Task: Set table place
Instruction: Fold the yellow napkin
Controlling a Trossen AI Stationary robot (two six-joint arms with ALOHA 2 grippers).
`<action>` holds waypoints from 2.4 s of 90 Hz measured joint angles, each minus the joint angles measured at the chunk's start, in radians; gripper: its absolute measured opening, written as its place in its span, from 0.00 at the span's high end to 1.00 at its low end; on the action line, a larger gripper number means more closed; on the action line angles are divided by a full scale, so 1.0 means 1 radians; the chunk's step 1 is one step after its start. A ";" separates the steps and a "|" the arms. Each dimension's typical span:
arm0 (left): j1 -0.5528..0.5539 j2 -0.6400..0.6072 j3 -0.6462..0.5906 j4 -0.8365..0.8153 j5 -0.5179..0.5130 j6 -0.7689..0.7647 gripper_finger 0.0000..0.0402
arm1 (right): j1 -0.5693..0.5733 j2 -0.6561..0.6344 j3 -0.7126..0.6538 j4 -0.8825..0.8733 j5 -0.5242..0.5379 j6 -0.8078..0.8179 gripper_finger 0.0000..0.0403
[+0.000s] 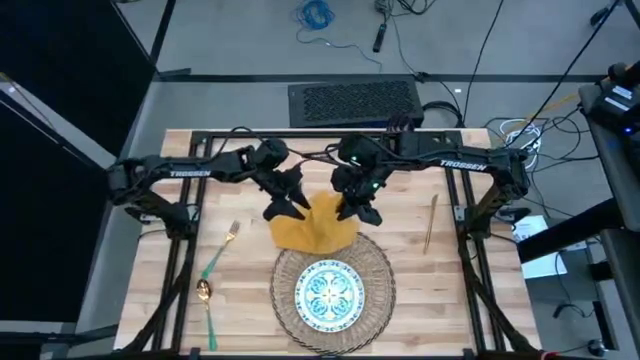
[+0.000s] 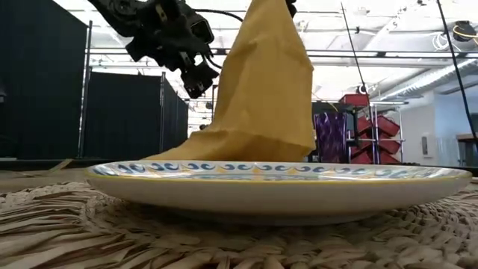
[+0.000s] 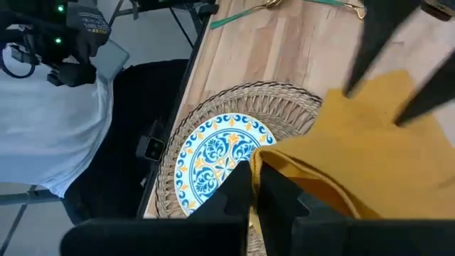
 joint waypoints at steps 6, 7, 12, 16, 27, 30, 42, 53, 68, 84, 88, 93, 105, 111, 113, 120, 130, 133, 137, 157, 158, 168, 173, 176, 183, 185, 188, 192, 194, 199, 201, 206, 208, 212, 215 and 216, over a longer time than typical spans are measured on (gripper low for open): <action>0.018 0.000 0.000 -0.001 -0.034 0.007 0.47 | 0.000 0.000 0.000 0.000 0.000 0.001 1.00; 0.021 0.000 0.000 0.000 -0.035 0.010 0.47 | 0.000 0.000 0.000 -0.001 0.000 0.001 1.00; 0.032 0.000 0.000 0.004 -0.035 0.017 0.47 | 0.000 0.000 0.000 -0.002 0.000 0.002 1.00; 0.038 0.000 0.000 0.004 -0.035 0.018 0.47 | 0.001 0.000 0.000 -0.002 0.000 0.007 1.00; 0.040 0.006 0.000 0.013 -0.027 0.032 0.47 | 0.001 0.000 0.000 -0.003 0.000 0.008 1.00; 0.037 0.009 0.000 0.016 -0.012 0.038 0.47 | 0.001 0.000 0.000 -0.003 0.000 0.008 1.00; 0.029 0.010 0.000 0.031 -0.002 0.046 0.47 | 0.001 0.000 0.000 -0.003 0.000 0.007 1.00; 0.032 0.010 0.000 0.052 -0.008 0.045 0.47 | 0.001 0.000 0.000 -0.002 0.000 0.005 1.00; 0.030 0.019 0.000 0.099 -0.002 0.042 0.47 | 0.005 0.000 0.000 0.002 0.000 0.008 1.00; 0.013 0.079 0.000 0.156 0.027 -0.010 0.47 | 0.013 0.000 0.000 0.007 0.000 0.008 1.00; 0.006 0.091 0.000 0.157 0.039 -0.018 0.47 | 0.013 0.000 0.000 0.009 0.000 0.008 1.00; -0.003 0.106 0.000 0.171 0.056 -0.020 0.47 | 0.014 0.000 0.000 0.009 0.000 0.008 1.00; -0.021 0.113 0.000 0.194 0.114 -0.037 0.47 | 0.013 0.000 0.000 0.010 0.000 0.007 1.00; -0.031 0.113 0.000 0.199 0.153 -0.042 0.47 | 0.013 0.000 0.000 0.010 0.000 0.006 1.00; -0.034 0.113 0.000 0.199 0.163 -0.047 0.47 | 0.013 0.000 0.000 0.009 0.000 0.003 1.00; -0.044 0.113 0.000 0.198 0.198 -0.062 0.47 | 0.013 0.000 0.001 0.009 0.000 -0.001 1.00; -0.063 0.113 0.000 0.198 0.212 -0.062 0.47 | 0.013 0.000 0.001 0.010 0.002 -0.003 1.00; -0.068 0.113 0.000 0.198 0.213 -0.059 0.47 | 0.013 0.000 0.001 0.010 0.004 -0.003 1.00; -0.074 0.113 0.000 0.199 0.213 -0.056 0.48 | 0.013 0.000 0.001 0.010 0.004 -0.003 1.00; -0.101 0.113 0.000 0.259 0.205 -0.061 0.61 | 0.013 0.000 0.001 0.011 0.005 -0.001 1.00; -0.101 0.113 0.000 0.261 0.203 -0.062 0.62 | 0.013 0.000 0.001 0.011 0.005 -0.001 1.00; -0.101 0.113 0.000 0.279 0.185 -0.062 0.82 | 0.013 0.000 0.001 0.012 0.005 -0.001 1.00; -0.101 0.113 0.000 0.279 0.184 -0.063 0.93 | 0.013 0.000 0.001 0.012 0.005 0.001 1.00; -0.102 0.113 0.000 0.277 0.184 -0.063 0.96 | 0.013 0.000 0.001 0.011 0.005 0.001 1.00; -0.103 0.113 0.000 0.276 0.183 -0.063 0.98 | 0.013 0.000 0.001 0.011 0.005 0.001 1.00; -0.105 0.113 0.000 0.276 0.183 -0.063 0.99 | 0.013 0.000 0.001 0.011 0.006 0.001 1.00; -0.107 0.111 0.000 0.275 0.182 -0.063 0.99 | 0.013 0.000 0.001 0.011 0.007 0.001 1.00; -0.107 0.109 0.000 0.273 0.182 -0.068 1.00 | 0.013 0.000 0.001 0.011 0.008 0.001 1.00; -0.108 0.109 0.000 0.273 0.182 -0.075 1.00 | 0.013 0.000 0.001 0.011 0.008 0.001 1.00; -0.108 0.104 0.000 0.270 0.182 -0.088 1.00 | 0.013 0.000 0.001 0.010 0.008 0.001 1.00; -0.108 0.097 0.000 0.260 0.181 -0.088 1.00 | 0.013 0.000 0.001 0.009 0.008 0.001 1.00; -0.108 0.080 0.000 0.248 0.178 -0.088 1.00 | 0.013 0.000 0.001 0.005 0.008 -0.001 1.00; -0.108 0.071 0.000 0.246 0.178 -0.088 1.00 | 0.013 0.000 0.001 0.005 0.007 -0.002 1.00; -0.108 0.050 0.000 0.229 0.177 -0.087 1.00 | 0.013 0.000 0.001 0.001 0.008 -0.003 1.00; -0.108 0.030 0.000 0.210 0.167 -0.084 1.00 | 0.013 0.000 0.001 -0.004 0.008 -0.004 1.00; -0.108 0.023 0.000 0.205 0.162 -0.083 1.00 | 0.013 0.000 0.001 -0.004 0.008 -0.005 1.00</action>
